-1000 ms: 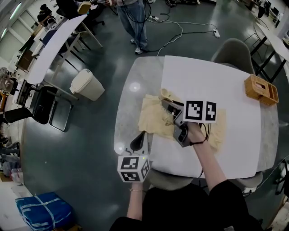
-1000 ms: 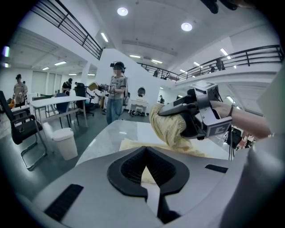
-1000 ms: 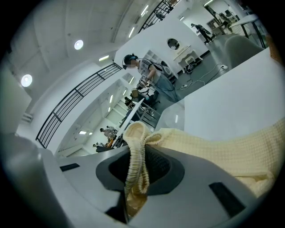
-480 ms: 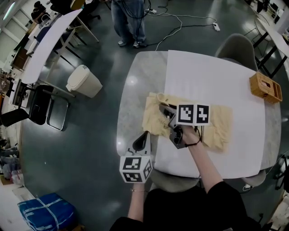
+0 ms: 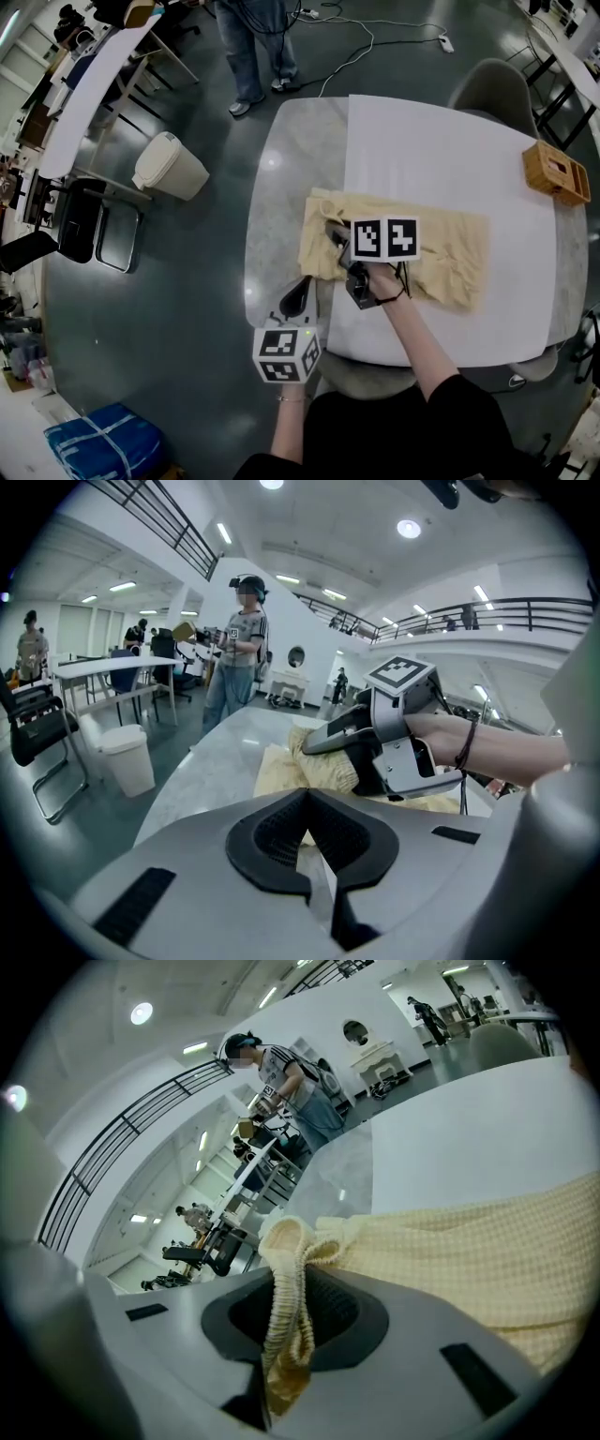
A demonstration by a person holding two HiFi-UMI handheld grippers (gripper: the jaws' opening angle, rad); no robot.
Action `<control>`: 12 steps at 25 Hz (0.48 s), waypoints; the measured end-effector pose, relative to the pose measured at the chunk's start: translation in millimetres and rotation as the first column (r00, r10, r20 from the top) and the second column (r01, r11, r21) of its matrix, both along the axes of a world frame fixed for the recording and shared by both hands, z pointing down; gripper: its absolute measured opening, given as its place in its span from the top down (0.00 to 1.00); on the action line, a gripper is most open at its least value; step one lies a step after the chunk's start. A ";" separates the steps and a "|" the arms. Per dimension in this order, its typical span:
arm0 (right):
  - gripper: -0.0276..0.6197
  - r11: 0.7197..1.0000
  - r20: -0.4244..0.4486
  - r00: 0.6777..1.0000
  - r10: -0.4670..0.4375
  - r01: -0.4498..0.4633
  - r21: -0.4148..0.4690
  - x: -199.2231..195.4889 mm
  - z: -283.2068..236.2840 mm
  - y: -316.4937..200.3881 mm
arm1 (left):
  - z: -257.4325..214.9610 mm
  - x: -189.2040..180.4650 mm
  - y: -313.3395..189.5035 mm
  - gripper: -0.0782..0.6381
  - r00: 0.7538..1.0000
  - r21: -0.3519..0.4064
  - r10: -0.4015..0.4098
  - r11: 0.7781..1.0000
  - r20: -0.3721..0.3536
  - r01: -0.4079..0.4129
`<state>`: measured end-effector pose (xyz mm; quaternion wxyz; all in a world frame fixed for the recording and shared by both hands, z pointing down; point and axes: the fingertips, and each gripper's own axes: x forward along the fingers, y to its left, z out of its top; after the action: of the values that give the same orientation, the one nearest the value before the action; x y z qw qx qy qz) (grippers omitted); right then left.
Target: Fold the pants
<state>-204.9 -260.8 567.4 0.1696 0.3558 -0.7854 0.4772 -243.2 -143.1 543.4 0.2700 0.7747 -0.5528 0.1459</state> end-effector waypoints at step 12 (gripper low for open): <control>0.87 0.996 -0.055 0.996 0.070 -0.073 -0.049 -9.6 27.3 -1.2 | 7.5 -15.4 2.7 0.87 1.000 -0.019 -0.020 1.000 -0.005 0.020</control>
<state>-214.5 -262.0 594.7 0.1823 0.3916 -0.7549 0.4934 -258.6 -140.4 550.8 0.2802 0.7670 -0.5584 0.1464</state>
